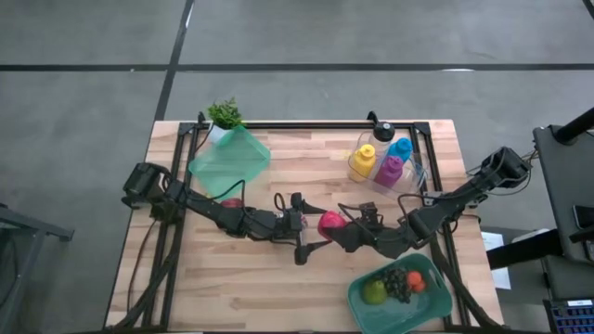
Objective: Pick & Place Food Item
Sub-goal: Put the bottom red apple into the dark green bin
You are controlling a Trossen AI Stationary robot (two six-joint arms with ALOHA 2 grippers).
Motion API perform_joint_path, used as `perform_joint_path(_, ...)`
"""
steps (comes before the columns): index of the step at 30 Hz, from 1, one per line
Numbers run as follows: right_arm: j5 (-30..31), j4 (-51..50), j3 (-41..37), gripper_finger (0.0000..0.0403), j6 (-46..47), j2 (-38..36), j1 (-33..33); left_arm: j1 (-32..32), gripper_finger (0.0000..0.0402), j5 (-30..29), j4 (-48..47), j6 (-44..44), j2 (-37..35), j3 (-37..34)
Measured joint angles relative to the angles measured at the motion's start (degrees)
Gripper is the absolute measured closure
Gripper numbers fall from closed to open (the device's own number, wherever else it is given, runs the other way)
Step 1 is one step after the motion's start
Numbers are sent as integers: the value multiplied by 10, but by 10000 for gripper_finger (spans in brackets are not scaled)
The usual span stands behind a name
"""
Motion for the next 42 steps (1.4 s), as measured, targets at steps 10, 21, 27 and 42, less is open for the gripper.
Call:
perform_joint_path(10,0,0,0,3,0,0,0,0,2,0,0,0,0,0)
perform_joint_path(21,1,0,0,3,-2,0,0,2,2,1,-1,9,0,0)
perform_joint_path(27,2,0,0,3,-3,0,0,3,2,-8,-2,-18,0,0)
perform_joint_path(42,4,-2,1,3,2,0,-1,3,2,-10,-27,-17,0,0)
